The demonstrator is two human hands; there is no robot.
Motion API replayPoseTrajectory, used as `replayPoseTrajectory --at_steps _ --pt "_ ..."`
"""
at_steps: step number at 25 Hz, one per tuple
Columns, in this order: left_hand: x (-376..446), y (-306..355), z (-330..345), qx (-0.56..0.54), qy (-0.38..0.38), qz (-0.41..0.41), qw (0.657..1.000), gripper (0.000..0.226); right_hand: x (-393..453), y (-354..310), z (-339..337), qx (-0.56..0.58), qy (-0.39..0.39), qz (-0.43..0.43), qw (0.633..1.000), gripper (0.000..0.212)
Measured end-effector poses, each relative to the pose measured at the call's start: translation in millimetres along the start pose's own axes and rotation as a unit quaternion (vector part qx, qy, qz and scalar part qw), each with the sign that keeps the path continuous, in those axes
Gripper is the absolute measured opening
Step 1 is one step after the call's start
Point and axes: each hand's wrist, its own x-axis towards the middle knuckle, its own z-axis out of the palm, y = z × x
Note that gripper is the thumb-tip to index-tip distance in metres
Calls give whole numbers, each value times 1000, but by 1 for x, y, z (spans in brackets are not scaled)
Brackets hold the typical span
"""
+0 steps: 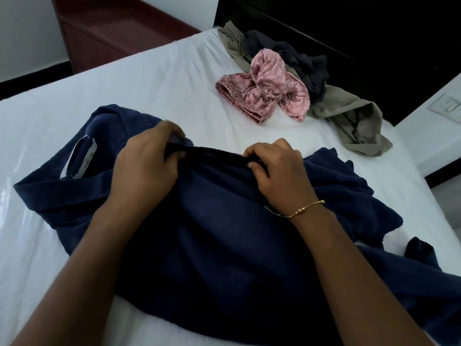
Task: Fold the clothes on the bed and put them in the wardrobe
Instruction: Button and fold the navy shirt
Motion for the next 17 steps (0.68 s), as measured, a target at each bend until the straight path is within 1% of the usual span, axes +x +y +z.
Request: replayPoseTrajectory --at_steps 1,2,3,4,5,6,7,8,9,11,13,15,16,17 --pt "1 2 -2 28 -2 -27 999 27 0 1 -2 -2 26 5 1000 17" --pt "-1 7 -4 81 15 -14 997 25 1 2 -3 3 49 14 999 17" --pt "-4 16 -4 136 43 35 989 19 2 3 -4 17 68 24 997 18" --pt "-8 27 -1 157 67 108 979 12 3 4 -5 37 82 33 995 19" --pt "-13 36 3 144 71 184 970 10 4 6 -7 59 93 38 993 21" --pt "-17 41 10 122 53 249 959 14 5 7 -8 77 100 35 991 22" --pt "-19 43 18 103 21 298 949 20 5 7 -10 89 107 25 990 24" --pt "-19 41 26 94 -14 326 941 24 6 7 -11 94 113 9 989 27" --pt "-19 37 34 97 -40 336 936 28 7 6 -11 94 119 -10 988 29" --pt "-20 28 44 119 -59 312 941 35 9 6 -8 86 117 -41 988 30" --pt "-21 27 48 134 -73 295 943 44 9 6 -1 81 100 -45 991 24" --pt "-23 28 49 144 -93 308 936 43 8 6 3 66 45 -28 996 10" --pt "-23 27 49 139 -102 313 934 38 7 6 5 45 4 -10 999 9" --pt "-23 25 49 130 -108 309 936 33 7 7 7 16 -32 9 999 16"
